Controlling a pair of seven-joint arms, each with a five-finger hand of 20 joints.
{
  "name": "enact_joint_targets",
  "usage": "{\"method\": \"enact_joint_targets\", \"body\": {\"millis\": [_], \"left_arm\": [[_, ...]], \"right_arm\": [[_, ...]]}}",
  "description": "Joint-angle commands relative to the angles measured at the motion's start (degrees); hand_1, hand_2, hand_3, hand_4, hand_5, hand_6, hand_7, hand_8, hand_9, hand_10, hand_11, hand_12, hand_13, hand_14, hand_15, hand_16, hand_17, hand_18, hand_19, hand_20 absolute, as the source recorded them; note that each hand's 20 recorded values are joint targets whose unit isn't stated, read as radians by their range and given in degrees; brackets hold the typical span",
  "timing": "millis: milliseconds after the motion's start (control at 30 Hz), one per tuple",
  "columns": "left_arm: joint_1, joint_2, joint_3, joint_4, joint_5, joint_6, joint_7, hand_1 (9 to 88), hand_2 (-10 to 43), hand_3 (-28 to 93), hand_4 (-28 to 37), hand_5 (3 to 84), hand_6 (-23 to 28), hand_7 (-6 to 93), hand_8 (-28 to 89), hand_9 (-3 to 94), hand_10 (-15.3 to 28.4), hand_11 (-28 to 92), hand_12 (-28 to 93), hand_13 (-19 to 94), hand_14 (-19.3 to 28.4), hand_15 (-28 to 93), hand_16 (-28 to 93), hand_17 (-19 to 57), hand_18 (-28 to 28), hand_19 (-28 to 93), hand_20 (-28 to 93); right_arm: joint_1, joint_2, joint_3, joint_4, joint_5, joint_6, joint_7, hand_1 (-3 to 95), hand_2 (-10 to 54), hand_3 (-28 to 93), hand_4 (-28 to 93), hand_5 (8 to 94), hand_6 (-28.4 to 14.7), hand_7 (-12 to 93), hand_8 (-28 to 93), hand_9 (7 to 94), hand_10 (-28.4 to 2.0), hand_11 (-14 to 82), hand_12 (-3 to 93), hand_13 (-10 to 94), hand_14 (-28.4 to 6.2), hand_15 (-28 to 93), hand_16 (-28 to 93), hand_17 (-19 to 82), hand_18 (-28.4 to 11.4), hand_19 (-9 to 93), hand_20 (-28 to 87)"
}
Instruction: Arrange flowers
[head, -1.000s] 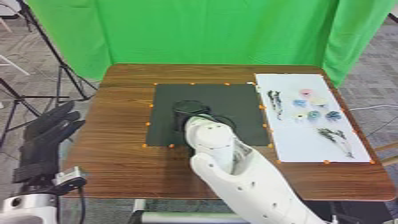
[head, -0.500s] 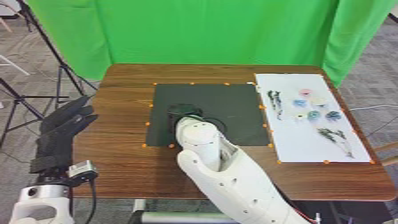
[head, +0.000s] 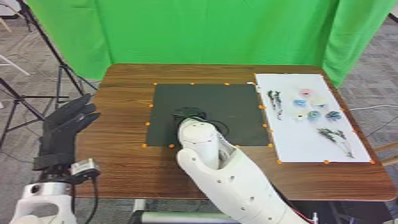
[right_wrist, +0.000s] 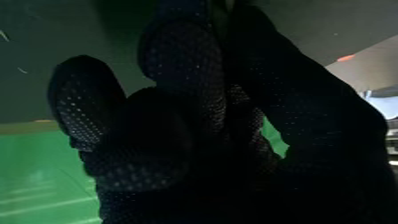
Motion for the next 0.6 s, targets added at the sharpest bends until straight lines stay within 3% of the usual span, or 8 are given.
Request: {"method": "enact_joint_targets", "body": {"millis": [33, 67, 267, 433, 533, 567, 600], "left_arm": [[-0.47, -0.22, 0.19, -0.03, 0.61, -0.27, -0.71, 26.1, 6.1, 83, -18.5, 37.7, 8.8, 16.4, -11, 32.5, 19.3, 36, 6, 23, 26.2, 63, -17, -10.0, 21.3, 59, 1], [-0.63, -0.60, 0.08, -0.04, 0.96, -0.67, -1.48, 26.0, 6.0, 84, -18.4, 37.7, 8.8, 16.4, -11, 32.5, 19.2, 36, 6, 23, 26.2, 63, -17, -10.0, 21.3, 59, 1], [-1.30, 0.05, 0.70, 0.08, 0.64, -0.32, -0.96, 26.2, 5.9, 84, -18.5, 38.1, 8.8, 16.4, -11, 32.5, 19.1, 36, 6, 22, 26.1, 63, -17, -10.0, 21.3, 59, 1], [-1.64, -0.33, 0.67, 0.09, 1.08, -0.72, -1.72, 26.2, 5.8, 84, -18.7, 38.3, 8.6, 16.6, -12, 32.6, 19.0, 36, 6, 23, 26.1, 63, -17, -9.9, 21.2, 59, 2], [-1.27, -0.29, 0.31, 0.29, 0.73, -0.77, -1.25, 26.1, 5.8, 84, -18.7, 38.6, 8.6, 16.8, -12, 32.7, 19.0, 36, 6, 23, 25.9, 63, -17, -9.9, 21.1, 58, 2], [-2.08, -0.42, 0.70, 0.71, 0.87, -1.12, -1.43, 26.1, 5.8, 84, -18.7, 38.6, 8.5, 16.8, -12, 32.7, 19.0, 36, 6, 22, 25.9, 63, -17, -9.9, 21.1, 58, 2], [-1.45, -0.65, 0.03, 0.37, 1.25, -1.08, -1.90, 26.1, 5.8, 85, -18.7, 38.6, 8.5, 16.9, -12, 32.7, 19.0, 36, 6, 22, 25.9, 63, -17, -9.9, 21.1, 58, 2]], "right_arm": [[-1.59, -2.56, 0.92, -0.22, -1.83, -1.97, -0.28, 46.2, -5.2, 76, -21, 88.5, -3.6, 27, 21, 93.7, -10.5, 45.6, 23.8, 94, -3.5, 68, 21, 58, -18.1, 93, -3], [-1.68, -2.87, 0.89, -0.25, -1.75, -2.31, 0.04, 45.3, -4.6, 76, -21, 89.0, -3.6, 26, 19, 93.7, -10.4, 45.7, 23.6, 94, -3.5, 68, 21, 59, -18.0, 93, -4], [-1.81, -3.29, 0.72, -0.77, -1.90, -1.87, -0.60, 42.2, -3.0, 76, -21, 90.1, -3.4, 28, 10, 93.7, -10.5, 47.0, 21.7, 94, -3.4, 69, 18, 60, -17.3, 93, -9], [-1.85, -3.46, 0.82, -0.61, -2.85, -1.73, -1.62, 40.9, -2.1, 77, -21, 90.7, -3.3, 28, 2, 93.7, -10.5, 47.2, 21.2, 94, -3.5, 69, 18, 60, -17.1, 93, -13], [-1.35, -3.15, 0.03, -0.01, -4.23, -0.82, -2.25, 40.4, -1.7, 77, -21, 90.6, -3.5, 29, -3, 93.7, -10.8, 46.5, 21.3, 94, -3.8, 68, 18, 59, -17.0, 93, -15], [-0.61, -2.25, -0.74, 0.01, -3.43, -0.33, -1.11, 40.3, -1.8, 77, -21, 90.4, -3.6, 29, -3, 93.7, -10.9, 46.2, 21.3, 94, -3.8, 68, 19, 58, -17.0, 93, -15], [-0.74, -2.64, -0.60, 0.34, -4.61, -0.60, -1.61, 40.1, -1.8, 77, -21, 90.0, -3.7, 29, -2, 93.7, -11.0, 45.5, 21.5, 94, -3.9, 67, 19, 58, -16.9, 93, -16]]}}
